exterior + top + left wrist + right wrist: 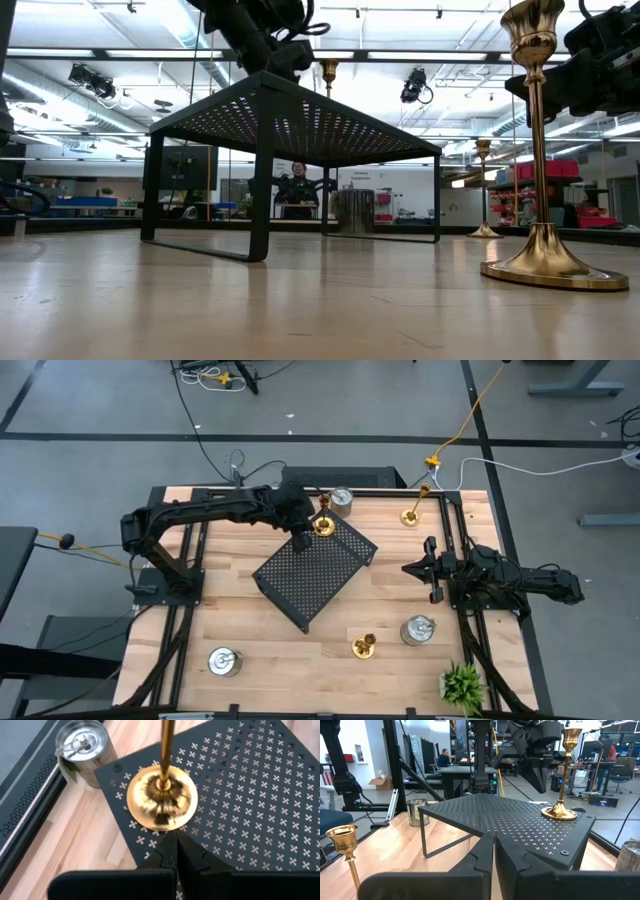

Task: Pick & Place candle stick holders
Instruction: Put the bottom left silver scented candle on the shelf

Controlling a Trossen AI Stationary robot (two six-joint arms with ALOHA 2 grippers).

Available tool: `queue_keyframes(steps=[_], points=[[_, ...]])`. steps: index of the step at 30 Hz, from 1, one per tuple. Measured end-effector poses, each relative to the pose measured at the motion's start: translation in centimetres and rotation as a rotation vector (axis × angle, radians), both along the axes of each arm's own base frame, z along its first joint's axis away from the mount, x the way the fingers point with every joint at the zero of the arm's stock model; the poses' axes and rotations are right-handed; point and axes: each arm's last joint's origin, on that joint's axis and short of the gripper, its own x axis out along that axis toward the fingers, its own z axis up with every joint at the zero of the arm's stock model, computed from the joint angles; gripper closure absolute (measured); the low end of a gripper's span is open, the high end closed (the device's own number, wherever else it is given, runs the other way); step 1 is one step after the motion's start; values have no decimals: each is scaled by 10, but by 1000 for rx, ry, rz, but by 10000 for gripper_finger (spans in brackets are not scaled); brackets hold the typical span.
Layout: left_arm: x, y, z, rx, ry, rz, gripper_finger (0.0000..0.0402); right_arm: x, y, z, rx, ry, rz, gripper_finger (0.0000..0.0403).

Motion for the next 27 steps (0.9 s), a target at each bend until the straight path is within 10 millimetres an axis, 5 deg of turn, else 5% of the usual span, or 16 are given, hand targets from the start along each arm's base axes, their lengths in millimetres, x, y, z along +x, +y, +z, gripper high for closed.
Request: queue_keyframes(steps=[14, 27], points=[[0, -9, 9, 34, -34, -13, 401, 0, 0, 0, 0, 0, 0, 380], [-3, 4, 19, 111, -92, -32, 401, 0, 0, 0, 0, 0, 0, 380]])
